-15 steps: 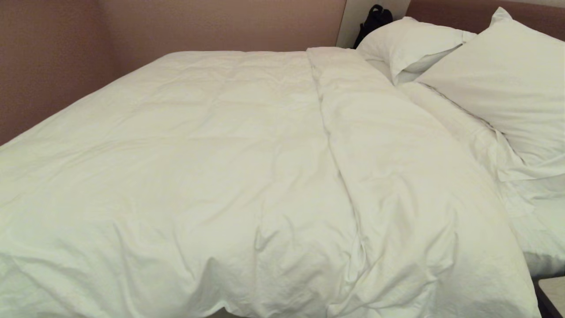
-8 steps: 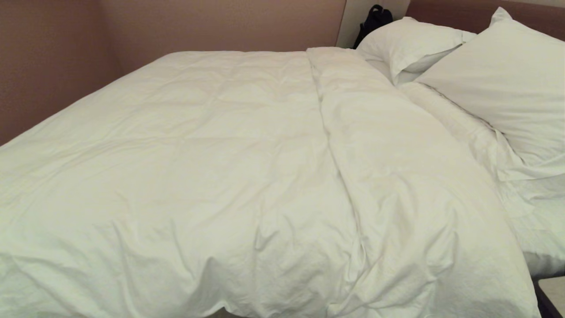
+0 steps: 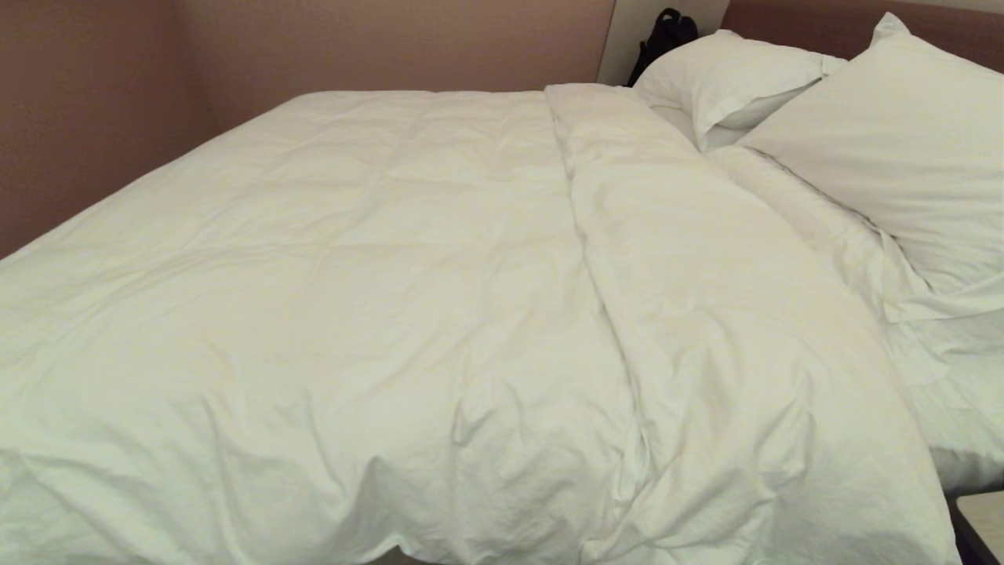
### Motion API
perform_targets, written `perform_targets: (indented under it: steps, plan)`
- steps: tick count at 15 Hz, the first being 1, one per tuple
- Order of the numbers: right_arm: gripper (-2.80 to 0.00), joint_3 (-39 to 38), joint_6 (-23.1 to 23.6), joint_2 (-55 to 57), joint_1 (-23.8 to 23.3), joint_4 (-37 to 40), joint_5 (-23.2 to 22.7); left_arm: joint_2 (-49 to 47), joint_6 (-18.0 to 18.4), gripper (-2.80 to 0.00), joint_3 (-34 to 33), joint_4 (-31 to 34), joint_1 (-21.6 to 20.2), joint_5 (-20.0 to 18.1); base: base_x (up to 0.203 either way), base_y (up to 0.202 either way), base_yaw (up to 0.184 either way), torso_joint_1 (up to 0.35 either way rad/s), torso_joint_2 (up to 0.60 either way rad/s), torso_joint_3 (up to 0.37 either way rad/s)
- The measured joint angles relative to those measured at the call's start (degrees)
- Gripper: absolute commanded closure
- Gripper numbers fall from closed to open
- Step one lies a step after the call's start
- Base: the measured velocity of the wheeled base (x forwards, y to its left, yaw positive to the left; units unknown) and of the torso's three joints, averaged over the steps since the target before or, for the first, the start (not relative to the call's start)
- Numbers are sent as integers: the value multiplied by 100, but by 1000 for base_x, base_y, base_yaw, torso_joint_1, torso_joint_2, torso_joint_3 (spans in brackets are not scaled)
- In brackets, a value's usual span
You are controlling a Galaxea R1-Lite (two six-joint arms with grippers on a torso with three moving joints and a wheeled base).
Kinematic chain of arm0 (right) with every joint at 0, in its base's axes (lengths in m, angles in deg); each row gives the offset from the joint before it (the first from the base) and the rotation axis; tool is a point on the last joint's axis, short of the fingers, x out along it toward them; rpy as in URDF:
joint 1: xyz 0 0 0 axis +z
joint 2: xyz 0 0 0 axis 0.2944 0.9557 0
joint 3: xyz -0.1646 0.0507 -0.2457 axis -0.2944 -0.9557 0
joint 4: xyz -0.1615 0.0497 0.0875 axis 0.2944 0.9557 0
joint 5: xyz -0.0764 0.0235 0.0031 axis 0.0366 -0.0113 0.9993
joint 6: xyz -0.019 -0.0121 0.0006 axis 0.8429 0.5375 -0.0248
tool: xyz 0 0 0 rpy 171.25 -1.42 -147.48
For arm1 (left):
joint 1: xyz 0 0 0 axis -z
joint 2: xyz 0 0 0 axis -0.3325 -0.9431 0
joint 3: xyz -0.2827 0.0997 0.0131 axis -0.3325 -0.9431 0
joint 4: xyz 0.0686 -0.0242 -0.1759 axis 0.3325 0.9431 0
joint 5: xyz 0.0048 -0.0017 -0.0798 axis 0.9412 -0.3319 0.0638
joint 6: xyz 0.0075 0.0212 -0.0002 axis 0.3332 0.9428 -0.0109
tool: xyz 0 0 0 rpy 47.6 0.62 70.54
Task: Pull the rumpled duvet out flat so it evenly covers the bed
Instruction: Flatten the corners of the folded blanket
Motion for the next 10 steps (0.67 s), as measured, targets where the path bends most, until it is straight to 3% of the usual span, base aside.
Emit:
perform_targets:
  steps: [3, 7, 10]
  plan:
    - [0, 0, 0, 0, 0, 0, 0, 129, -41, 0, -504, -32, 9, -764, 0, 0, 0, 0, 0, 0]
    - [0, 0, -1, 0, 0, -1, 0, 271, 21, 0, -1071, -50, 9, -1016, 0, 0, 0, 0, 0, 0]
    - [0, 0, 0, 0, 0, 0, 0, 292, 164, 0, -1410, -69, 9, -962, 0, 0, 0, 0, 0, 0]
